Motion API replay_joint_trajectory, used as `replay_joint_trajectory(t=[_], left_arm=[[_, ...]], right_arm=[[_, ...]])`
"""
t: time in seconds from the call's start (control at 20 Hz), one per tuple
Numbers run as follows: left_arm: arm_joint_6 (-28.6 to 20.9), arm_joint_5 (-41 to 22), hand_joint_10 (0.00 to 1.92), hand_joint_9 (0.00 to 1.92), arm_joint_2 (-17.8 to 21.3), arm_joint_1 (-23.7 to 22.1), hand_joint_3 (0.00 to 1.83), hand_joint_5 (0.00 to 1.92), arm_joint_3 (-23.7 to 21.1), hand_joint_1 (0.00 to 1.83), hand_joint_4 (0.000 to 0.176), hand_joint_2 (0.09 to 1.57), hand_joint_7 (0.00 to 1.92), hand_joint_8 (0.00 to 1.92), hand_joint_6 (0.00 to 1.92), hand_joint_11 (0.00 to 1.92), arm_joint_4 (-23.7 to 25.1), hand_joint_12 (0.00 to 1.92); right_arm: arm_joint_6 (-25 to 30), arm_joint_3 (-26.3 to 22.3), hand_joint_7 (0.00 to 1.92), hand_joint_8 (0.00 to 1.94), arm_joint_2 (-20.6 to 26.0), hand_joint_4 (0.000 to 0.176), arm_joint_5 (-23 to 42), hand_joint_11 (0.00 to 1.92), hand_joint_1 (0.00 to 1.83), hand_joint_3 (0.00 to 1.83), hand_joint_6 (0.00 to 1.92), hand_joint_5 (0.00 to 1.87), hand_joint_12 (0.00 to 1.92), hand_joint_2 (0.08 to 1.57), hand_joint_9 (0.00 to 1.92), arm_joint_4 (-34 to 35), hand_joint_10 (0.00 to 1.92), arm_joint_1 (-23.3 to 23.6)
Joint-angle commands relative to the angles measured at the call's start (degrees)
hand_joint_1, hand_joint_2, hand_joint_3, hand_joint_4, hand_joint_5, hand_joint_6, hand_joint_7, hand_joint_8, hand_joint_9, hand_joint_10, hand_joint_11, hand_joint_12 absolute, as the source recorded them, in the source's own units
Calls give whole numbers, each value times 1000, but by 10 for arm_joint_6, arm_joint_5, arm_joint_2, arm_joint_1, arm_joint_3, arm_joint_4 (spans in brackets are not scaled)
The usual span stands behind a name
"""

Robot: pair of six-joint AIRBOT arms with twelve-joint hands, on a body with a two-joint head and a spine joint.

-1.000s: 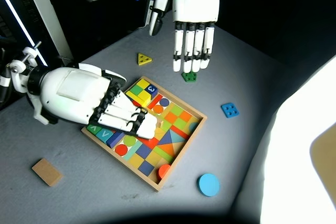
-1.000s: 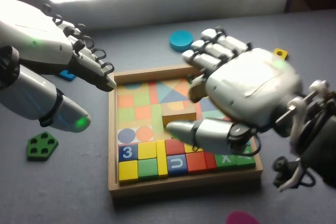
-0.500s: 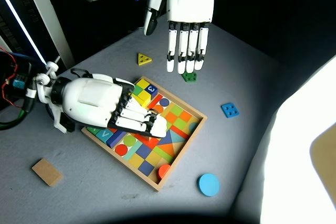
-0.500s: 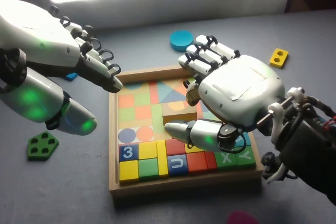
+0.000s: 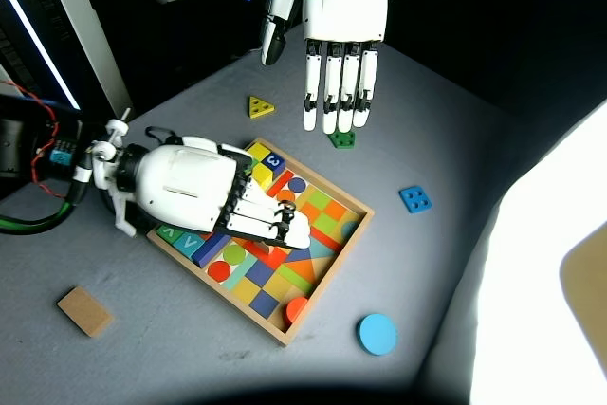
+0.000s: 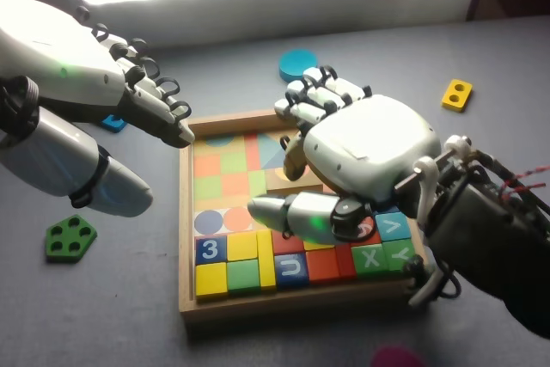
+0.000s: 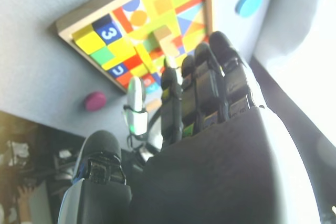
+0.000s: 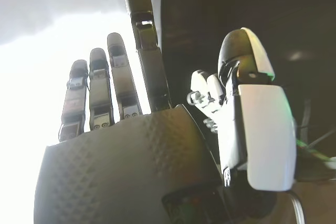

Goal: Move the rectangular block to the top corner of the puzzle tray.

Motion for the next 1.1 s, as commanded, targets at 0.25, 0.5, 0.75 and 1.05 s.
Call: replay_joint_trajectory(t=[0.25, 0.5, 0.75, 1.05], left_arm=[[0, 39, 0, 188, -1, -12, 2, 249, 2, 0, 29, 1273, 190, 1, 1, 0, -7, 612], [0, 39, 0, 193, -2, -13, 0, 269, 4, 0, 28, 1269, 204, 2, 4, 0, -7, 626], [0, 39, 1, 201, -2, -15, 0, 264, 4, 0, 33, 1269, 204, 1, 0, 0, -6, 656], [0, 39, 1, 203, -3, -16, 0, 271, 4, 3, 30, 1268, 212, 1, 0, 0, -5, 658]], right_arm=[[0, 2, 220, 3, -1, 0, 32, 0, 0, 1, 274, 857, 0, 1157, 31, -14, 103, 12], [-1, 3, 226, 6, -4, 0, 29, 0, 0, 0, 274, 847, 0, 1140, 30, -14, 95, 11], [2, 11, 235, 7, -11, 0, 27, 0, 0, 0, 268, 845, 0, 1124, 28, -14, 90, 7], [13, 23, 236, 1, -18, 0, 21, 0, 0, 0, 261, 852, 0, 1112, 37, -12, 85, 1]])
